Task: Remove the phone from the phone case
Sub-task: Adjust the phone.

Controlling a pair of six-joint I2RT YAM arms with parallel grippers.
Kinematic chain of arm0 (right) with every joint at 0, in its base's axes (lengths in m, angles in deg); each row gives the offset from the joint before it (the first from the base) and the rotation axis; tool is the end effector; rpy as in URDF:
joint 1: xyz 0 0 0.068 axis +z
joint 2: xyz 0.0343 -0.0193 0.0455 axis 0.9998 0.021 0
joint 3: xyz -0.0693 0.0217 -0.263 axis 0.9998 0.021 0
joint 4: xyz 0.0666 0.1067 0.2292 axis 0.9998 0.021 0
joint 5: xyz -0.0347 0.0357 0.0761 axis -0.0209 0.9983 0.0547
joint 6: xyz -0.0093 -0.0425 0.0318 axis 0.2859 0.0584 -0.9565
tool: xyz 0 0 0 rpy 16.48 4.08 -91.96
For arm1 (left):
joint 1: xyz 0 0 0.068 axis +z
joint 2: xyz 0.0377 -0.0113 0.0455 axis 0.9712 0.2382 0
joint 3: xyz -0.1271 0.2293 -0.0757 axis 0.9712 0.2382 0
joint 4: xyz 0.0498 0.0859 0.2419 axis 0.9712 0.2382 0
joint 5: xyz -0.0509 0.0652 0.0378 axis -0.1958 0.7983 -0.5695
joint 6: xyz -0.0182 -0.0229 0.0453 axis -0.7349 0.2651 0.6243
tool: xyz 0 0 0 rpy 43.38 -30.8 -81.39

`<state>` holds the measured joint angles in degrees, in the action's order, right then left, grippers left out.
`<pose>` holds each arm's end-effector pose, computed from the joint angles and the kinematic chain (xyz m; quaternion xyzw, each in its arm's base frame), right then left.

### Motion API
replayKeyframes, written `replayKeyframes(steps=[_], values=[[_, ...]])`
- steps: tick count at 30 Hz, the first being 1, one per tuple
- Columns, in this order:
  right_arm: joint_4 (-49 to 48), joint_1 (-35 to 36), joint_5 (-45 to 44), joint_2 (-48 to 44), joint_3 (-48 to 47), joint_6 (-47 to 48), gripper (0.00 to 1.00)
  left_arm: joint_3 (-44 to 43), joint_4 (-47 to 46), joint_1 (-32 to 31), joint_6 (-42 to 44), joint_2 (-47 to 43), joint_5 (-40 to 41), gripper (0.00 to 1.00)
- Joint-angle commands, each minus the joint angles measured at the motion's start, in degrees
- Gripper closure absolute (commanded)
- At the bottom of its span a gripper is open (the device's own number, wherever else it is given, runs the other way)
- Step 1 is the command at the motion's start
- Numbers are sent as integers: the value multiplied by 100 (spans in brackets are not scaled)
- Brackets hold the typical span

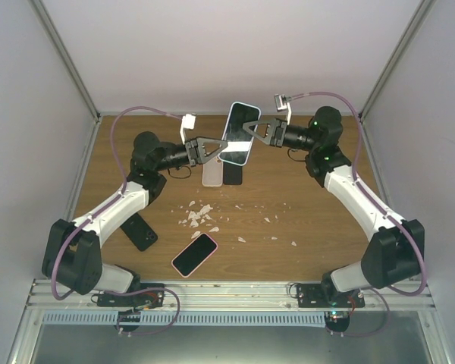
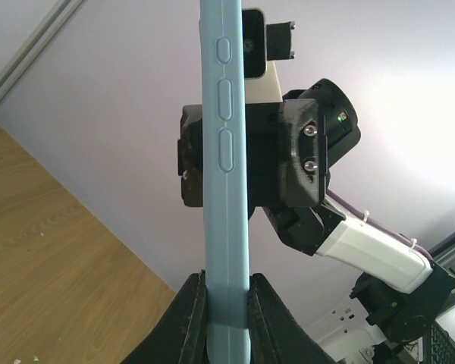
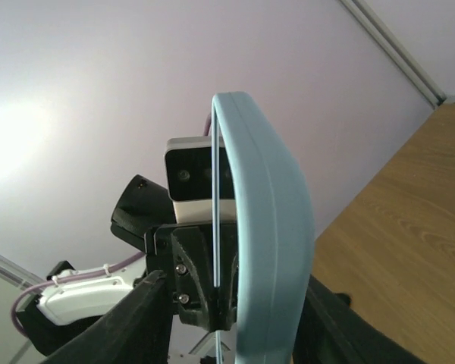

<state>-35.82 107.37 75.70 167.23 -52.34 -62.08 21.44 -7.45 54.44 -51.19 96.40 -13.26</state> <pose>0.3013 0.1334 0.3867 -0.1519 0.6649 0.6626 0.3095 0.2794 -0.1425 0.3471 0.1751 0.6296 -0.6616 0.3677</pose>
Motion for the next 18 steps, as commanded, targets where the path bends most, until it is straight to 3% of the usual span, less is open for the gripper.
replayKeyframes(steps=[1,12,18], values=[[-222,34,-13,54,-127,-78,63,-87,-479,-102,56,-21,111,100],[-224,-91,139,20,-92,30,95,-215,306,-102,794,-64,-3,96],[-298,-203,443,-45,-47,244,99,-445,980,-15,1522,-140,-279,60]])
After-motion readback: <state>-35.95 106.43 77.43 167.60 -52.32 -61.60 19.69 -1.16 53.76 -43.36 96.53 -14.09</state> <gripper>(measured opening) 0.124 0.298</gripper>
